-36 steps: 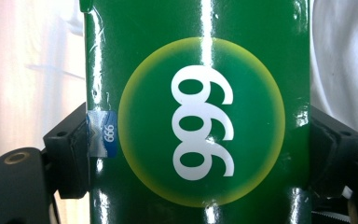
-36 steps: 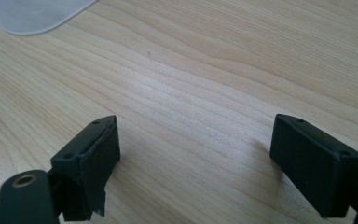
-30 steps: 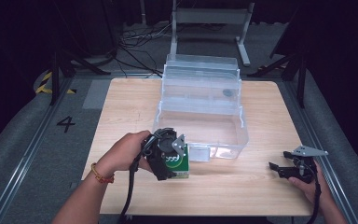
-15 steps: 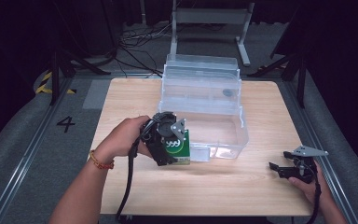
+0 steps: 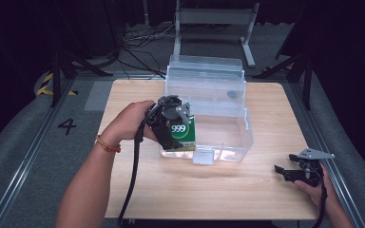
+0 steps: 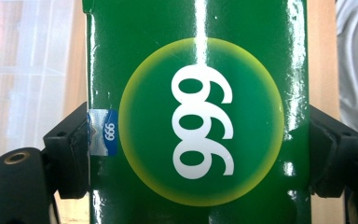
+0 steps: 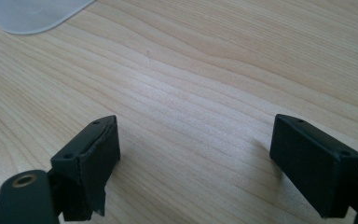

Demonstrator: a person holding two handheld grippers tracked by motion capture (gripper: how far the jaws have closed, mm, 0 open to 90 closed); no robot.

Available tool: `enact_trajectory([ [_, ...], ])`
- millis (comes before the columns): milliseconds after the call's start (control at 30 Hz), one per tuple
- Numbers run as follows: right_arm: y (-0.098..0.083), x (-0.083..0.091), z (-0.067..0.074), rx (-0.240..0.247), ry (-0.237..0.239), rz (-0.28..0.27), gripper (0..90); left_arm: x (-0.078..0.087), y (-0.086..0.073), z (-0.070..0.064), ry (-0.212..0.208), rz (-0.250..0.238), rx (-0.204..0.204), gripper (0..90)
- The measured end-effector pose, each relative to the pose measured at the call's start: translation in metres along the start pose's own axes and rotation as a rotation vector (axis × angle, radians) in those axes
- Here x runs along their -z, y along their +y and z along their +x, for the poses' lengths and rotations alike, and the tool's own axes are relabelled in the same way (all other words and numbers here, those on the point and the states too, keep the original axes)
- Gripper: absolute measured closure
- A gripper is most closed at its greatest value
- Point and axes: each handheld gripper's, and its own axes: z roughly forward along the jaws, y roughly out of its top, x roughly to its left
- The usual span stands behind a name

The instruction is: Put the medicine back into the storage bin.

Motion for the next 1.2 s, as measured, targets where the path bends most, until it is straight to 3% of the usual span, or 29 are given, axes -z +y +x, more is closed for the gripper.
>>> enact_trajectory([
  [167,0.0,0.0,0.0,-0.001,0.0,0.0,16.5,-0.006,-0.002,0.012,-0.01,-0.009,0.003,16.0],
  [267,-0.001,0.0,0.0,0.0,-0.003,-0.001,16.5,-0.011,-0.002,0.019,-0.007,0.007,-0.025,16.0],
  [433,-0.001,0.001,0.0,0.0,-0.004,-0.001,16.5,-0.018,-0.005,0.031,-0.005,0.017,-0.004,16.0],
  [467,-0.001,0.001,0.0,-0.001,-0.005,-0.001,16.5,-0.019,-0.006,0.036,0.003,0.026,-0.018,16.0],
  [600,-0.001,0.001,0.0,-0.007,-0.006,0.0,16.5,-0.026,-0.008,0.044,-0.007,0.039,-0.008,16.0],
  [633,-0.001,0.001,0.0,-0.007,-0.006,0.0,16.5,-0.028,-0.009,0.048,-0.019,0.041,-0.026,16.0],
  [1133,-0.002,0.002,0.0,-0.007,-0.009,-0.002,16.6,-0.061,-0.022,0.063,-0.048,0.016,-0.006,16.0],
  [1200,-0.002,0.002,0.0,-0.007,-0.008,-0.002,16.5,-0.064,-0.023,0.065,-0.056,0.029,-0.003,16.0],
])
